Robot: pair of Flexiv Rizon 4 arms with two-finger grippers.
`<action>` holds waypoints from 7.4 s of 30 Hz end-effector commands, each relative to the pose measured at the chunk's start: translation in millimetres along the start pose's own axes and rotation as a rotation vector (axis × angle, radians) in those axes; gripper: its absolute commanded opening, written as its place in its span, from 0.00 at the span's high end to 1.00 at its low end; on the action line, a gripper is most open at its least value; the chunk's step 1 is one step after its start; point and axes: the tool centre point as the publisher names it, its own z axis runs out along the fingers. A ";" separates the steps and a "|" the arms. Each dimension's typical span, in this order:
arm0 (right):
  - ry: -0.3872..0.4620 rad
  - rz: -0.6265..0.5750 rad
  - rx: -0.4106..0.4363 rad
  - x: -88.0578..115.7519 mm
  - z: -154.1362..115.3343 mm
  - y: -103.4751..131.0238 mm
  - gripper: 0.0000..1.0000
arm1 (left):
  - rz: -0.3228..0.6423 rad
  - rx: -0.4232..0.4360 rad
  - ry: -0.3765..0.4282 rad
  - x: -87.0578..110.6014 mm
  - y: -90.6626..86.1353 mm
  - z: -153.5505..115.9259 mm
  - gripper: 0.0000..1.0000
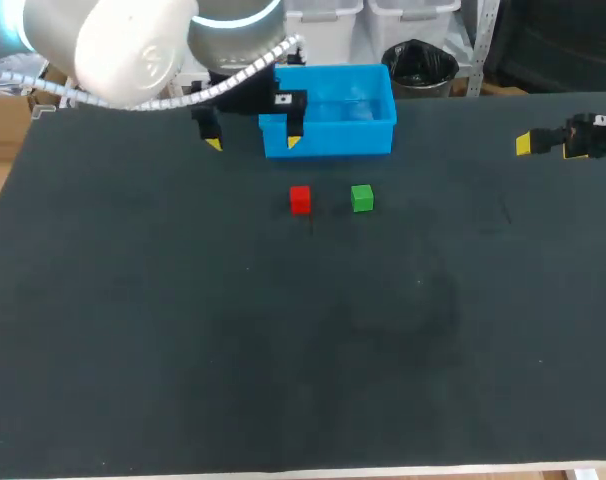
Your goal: Use the left arm to pick the red cube and place it into the blue plastic box first, then use the right arm to grasp the green cube and put it into the same blue plastic box after the first action is fully finished.
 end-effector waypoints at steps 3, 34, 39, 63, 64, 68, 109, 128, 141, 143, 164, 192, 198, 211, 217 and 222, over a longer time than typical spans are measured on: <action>0.000 -0.001 0.001 0.1 -0.2 0.0 0.00 | -0.001 -0.026 0.050 -14.5 -22.2 8.7 0.00; 0.000 -0.001 0.001 0.1 -0.2 0.0 0.00 | -0.028 -0.010 0.144 -16.9 -43.1 38.3 0.00; 0.000 -0.001 0.001 0.1 -0.2 0.0 0.00 | -0.028 -0.010 0.144 -16.9 -43.1 38.3 0.00; 0.000 -0.001 0.001 0.1 -0.2 0.0 0.00 | -0.033 -0.016 0.240 -11.9 -46.0 89.8 0.00; 0.000 -0.001 0.001 0.1 -0.2 0.0 0.00 | -0.033 -0.019 0.247 -11.5 -46.4 93.1 0.00; 0.000 -0.001 0.001 0.1 -0.2 0.0 0.00 | -0.036 -0.028 0.270 -10.4 -48.4 105.9 0.00; 0.000 -0.001 0.001 0.1 -0.2 0.0 0.00 | -0.008 -0.005 0.320 7.1 -47.5 171.0 0.00; 0.000 -0.001 0.001 0.1 -0.2 0.0 0.00 | -0.016 -0.023 0.335 2.4 -49.2 188.4 1.00; 0.000 -0.001 0.001 0.1 -0.2 0.0 0.00 | 0.024 -0.062 0.342 5.5 -51.9 172.6 1.00; 0.000 -0.001 0.001 0.1 -0.2 0.0 0.00 | 0.033 -0.049 0.332 4.3 -52.0 161.4 1.00; 0.000 -0.001 0.001 0.1 -0.2 0.0 0.00 | 0.009 0.088 0.029 -43.6 -42.9 49.4 1.00; 0.000 -0.001 0.001 0.1 -0.2 0.0 0.00 | -0.098 0.085 0.053 -140.1 -53.1 88.0 1.00; 0.000 -0.001 0.001 0.1 -0.2 0.0 0.00 | -0.112 0.102 0.069 -157.4 -56.1 92.7 1.00; 0.000 -0.001 0.001 0.1 -0.2 0.0 0.00 | -0.130 0.208 0.174 -183.5 -59.4 113.1 1.00; 0.000 -0.001 0.001 0.1 -0.2 0.0 0.00 | -0.142 0.259 0.233 -194.2 -57.9 126.8 1.00; 0.000 -0.001 0.001 0.1 -0.2 0.0 0.00 | -0.155 0.265 0.258 -200.9 -57.3 137.8 1.00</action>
